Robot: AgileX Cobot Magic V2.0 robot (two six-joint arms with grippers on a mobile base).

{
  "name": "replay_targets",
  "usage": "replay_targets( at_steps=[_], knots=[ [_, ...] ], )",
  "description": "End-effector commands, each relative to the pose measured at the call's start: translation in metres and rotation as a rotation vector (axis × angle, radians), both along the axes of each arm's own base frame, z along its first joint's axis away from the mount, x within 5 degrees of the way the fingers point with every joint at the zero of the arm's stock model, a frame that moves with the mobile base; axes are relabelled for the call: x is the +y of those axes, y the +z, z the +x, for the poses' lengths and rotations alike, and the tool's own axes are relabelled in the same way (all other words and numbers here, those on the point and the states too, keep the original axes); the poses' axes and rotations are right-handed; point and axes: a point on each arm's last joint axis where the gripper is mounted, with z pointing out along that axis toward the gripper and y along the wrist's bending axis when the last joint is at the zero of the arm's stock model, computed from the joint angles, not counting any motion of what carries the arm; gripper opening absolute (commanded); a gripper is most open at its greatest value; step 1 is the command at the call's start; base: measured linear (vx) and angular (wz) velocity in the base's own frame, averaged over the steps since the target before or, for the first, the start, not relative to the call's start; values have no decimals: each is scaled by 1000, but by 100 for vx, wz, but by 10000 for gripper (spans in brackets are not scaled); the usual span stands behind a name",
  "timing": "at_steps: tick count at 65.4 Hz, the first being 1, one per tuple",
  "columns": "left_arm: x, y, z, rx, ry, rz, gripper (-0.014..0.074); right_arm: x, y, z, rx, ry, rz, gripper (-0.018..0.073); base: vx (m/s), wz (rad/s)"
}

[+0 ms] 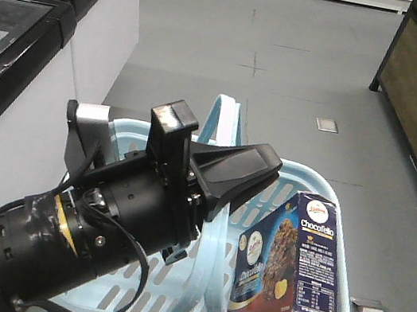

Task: Left arm holds basket, right arm returns cookies
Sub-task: 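Hold the basket with the left gripper while driving toward the drink shelves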

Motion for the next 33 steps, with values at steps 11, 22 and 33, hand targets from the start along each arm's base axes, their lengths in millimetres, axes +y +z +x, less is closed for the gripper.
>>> replay_targets(
  at_steps=[11, 22, 33],
  knots=[
    [7, 33, -7, -123, 0, -155, -8, 0, 7, 0, -87, 3, -6, -8, 0, 0],
    [7, 33, -7, -123, 0, -155, -8, 0, 7, 0, -87, 3, -6, -8, 1, -1],
    [7, 33, -7, -123, 0, -155, -8, 0, 7, 0, -87, 3, -6, -8, 6, -2]
  ],
)
